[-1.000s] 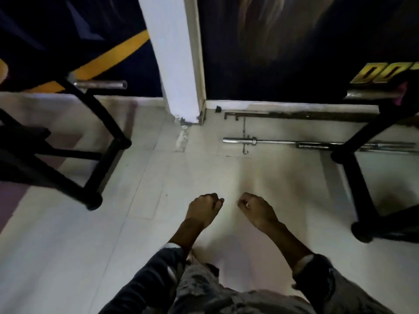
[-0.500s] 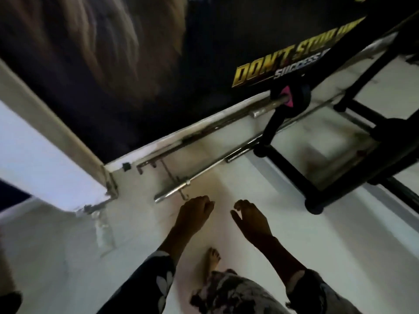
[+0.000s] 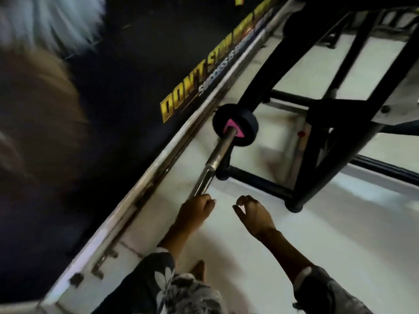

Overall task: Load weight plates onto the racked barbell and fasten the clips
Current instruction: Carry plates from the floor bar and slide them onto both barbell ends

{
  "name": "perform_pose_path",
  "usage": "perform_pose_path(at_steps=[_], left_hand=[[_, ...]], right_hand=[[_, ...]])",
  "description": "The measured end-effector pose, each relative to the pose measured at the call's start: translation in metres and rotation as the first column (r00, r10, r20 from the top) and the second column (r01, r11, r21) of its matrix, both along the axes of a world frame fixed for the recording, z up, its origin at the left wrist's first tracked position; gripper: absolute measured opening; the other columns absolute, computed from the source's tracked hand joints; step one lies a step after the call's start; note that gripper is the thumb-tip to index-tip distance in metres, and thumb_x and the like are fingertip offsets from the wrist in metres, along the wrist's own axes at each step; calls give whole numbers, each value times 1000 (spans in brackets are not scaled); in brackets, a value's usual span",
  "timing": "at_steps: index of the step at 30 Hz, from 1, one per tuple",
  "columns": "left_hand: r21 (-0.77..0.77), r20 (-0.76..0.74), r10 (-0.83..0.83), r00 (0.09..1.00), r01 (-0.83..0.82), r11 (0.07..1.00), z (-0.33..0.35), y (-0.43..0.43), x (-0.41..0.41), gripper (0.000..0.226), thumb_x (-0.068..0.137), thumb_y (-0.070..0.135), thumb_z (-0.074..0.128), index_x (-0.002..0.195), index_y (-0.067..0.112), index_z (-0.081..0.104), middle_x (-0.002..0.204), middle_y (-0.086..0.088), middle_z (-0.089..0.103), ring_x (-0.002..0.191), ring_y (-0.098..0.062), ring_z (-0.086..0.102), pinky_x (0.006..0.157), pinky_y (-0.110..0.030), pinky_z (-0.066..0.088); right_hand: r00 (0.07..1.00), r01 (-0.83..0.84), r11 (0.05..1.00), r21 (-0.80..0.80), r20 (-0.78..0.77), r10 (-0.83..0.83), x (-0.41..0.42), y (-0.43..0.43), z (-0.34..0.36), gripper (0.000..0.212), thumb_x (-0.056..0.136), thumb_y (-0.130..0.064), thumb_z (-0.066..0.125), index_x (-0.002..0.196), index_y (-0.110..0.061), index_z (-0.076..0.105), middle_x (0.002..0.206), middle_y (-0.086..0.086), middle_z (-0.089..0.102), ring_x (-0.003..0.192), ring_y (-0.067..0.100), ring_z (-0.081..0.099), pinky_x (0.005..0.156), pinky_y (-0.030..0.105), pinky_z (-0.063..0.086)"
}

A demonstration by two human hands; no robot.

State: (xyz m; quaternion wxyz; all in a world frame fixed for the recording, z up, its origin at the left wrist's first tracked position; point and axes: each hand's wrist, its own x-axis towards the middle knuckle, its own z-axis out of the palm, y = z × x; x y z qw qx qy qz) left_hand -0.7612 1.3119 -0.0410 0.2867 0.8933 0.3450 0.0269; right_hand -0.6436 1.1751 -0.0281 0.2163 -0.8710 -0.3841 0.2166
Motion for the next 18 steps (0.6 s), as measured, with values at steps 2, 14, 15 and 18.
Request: perform_pose_path(at_steps=[2, 14, 15, 18], left_hand=[[28, 41, 2, 999, -3, 1000, 7, 36, 16, 28, 94, 35, 50, 88, 11, 64, 84, -11, 69, 80, -27, 63, 62, -24, 36], [-158, 118, 80, 990, -61, 986, -116, 265, 249, 27, 87, 31, 62, 98, 7, 58, 95, -16, 66, 90, -35, 63, 71, -34, 44], [-224, 172, 107, 979, -67, 972, -132, 276, 267, 39, 85, 32, 64, 111, 5, 54, 107, -17, 63, 98, -34, 61, 78, -35, 46], [-391, 439, 145, 887, 43, 919, -161, 291, 305, 75, 79, 44, 68, 139, 16, 35, 139, -8, 47, 125, -19, 48, 101, -32, 42]], right_hand=[[999, 44, 999, 10, -12, -44, 9, 24, 6, 28, 94, -32, 46, 108, -10, 56, 116, 10, 61, 104, 29, 57, 83, 35, 46], [901, 397, 838, 375, 16, -434, 207, 203, -70, 47, 89, -23, 56, 131, -7, 39, 128, 17, 47, 114, 30, 46, 96, 38, 42], [876, 435, 801, 411, 12, -482, 226, 214, -85, 52, 89, -26, 57, 132, -6, 36, 131, 19, 43, 118, 31, 43, 101, 42, 39], [819, 517, 706, 483, -39, -573, 258, 235, -125, 63, 88, -34, 58, 137, -6, 29, 138, 18, 34, 126, 31, 36, 108, 40, 31]])
